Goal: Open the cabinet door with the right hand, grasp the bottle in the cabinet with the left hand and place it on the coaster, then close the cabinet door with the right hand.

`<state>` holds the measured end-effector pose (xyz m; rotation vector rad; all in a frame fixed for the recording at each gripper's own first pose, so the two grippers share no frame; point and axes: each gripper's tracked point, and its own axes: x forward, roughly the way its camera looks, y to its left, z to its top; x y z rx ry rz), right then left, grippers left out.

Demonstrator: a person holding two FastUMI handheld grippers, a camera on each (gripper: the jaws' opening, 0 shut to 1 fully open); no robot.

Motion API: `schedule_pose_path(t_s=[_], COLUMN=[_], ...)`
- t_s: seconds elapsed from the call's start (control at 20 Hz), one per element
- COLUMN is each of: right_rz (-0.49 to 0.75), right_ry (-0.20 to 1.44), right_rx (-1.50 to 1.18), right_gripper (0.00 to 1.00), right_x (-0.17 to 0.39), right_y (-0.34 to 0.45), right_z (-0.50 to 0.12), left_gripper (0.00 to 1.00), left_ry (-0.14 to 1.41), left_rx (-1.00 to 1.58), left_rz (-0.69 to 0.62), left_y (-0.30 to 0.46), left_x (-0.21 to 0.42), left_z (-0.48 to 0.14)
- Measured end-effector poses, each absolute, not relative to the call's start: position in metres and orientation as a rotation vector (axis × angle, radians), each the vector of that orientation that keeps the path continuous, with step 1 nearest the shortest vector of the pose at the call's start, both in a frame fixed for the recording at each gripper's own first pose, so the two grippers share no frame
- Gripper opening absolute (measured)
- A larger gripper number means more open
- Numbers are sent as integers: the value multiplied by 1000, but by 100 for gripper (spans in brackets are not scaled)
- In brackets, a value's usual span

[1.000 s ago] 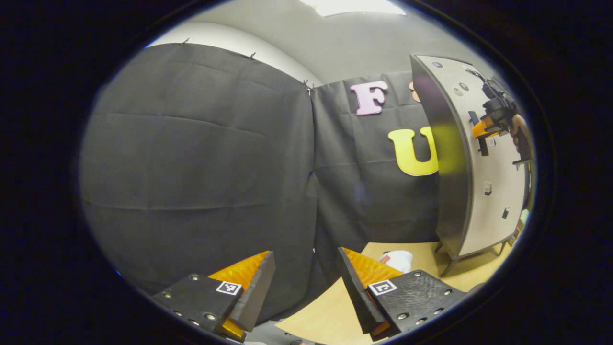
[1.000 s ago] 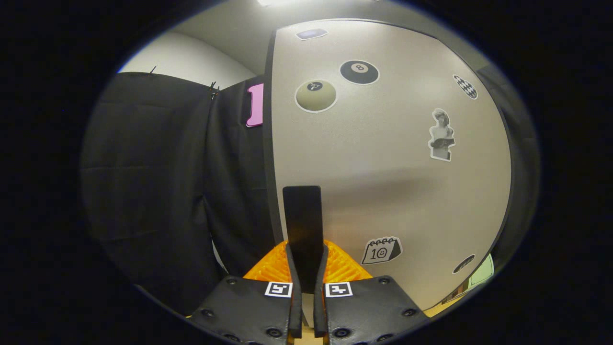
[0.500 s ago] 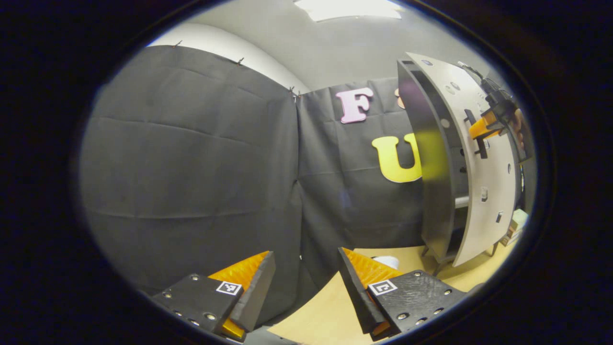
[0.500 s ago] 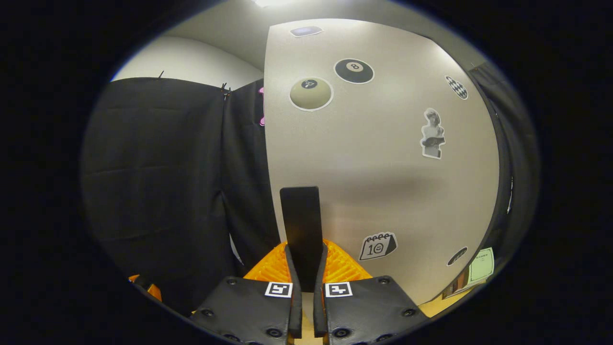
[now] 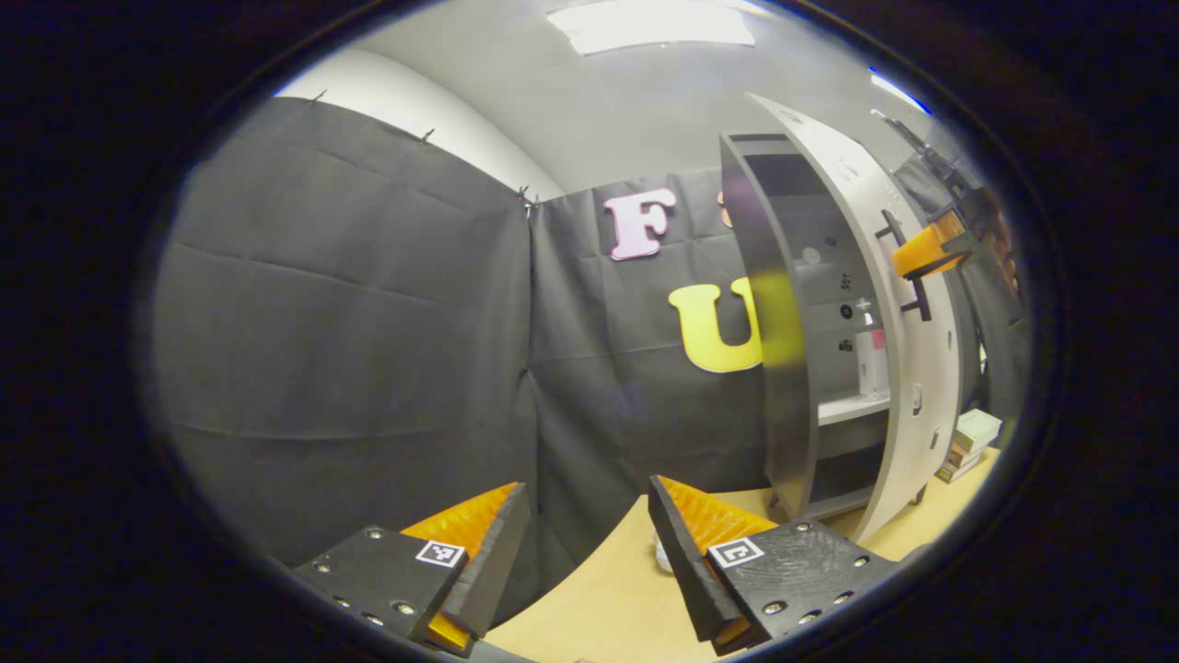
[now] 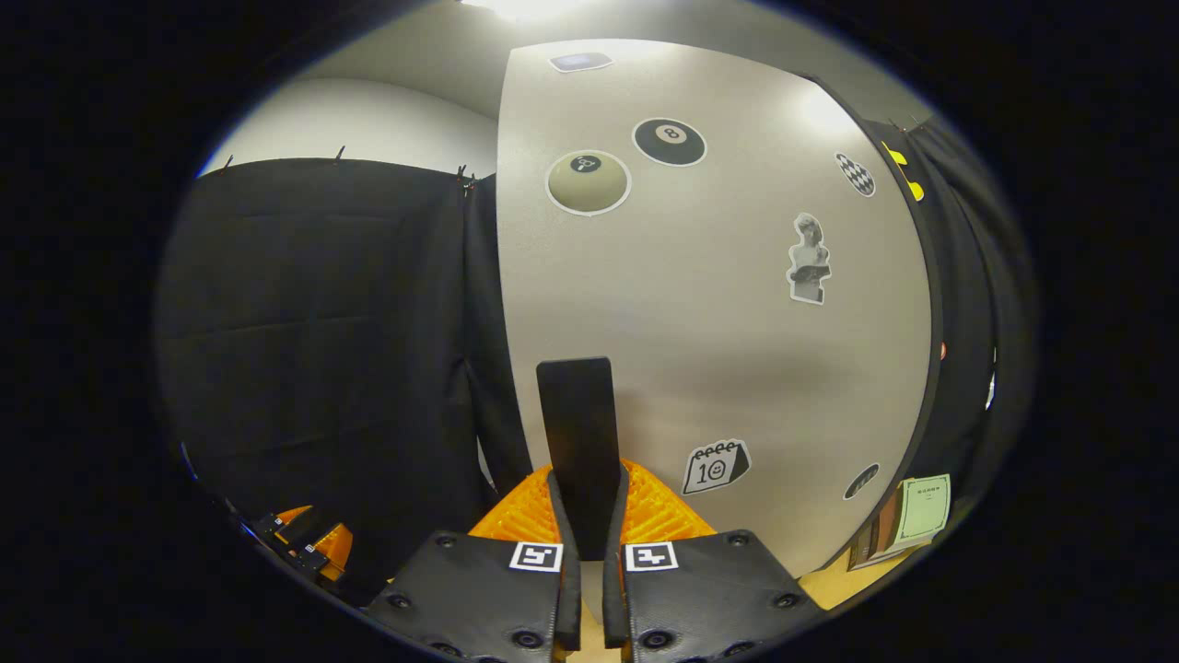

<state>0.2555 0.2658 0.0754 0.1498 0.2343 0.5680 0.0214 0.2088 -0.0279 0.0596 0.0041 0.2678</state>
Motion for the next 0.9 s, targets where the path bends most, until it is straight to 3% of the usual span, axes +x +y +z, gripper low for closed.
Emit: schedule_pose_path(t_s=[0.55,0.6,0.9], right_rz=[702,712,728], right_ry=[253,253,253], right_rx=[153,157,155], right_gripper=[11,7,11], right_x=[264,263,263], right_y=[248,244,231], right_z=[79,80,79], left_gripper=[79,79,79], left_ry=[11,11,-1], left_rx=[56,53,43], left_rz=[171,162,103], left_y=[89,77,22], left_x=[16,17,27], left_z=[-14,-14,-6])
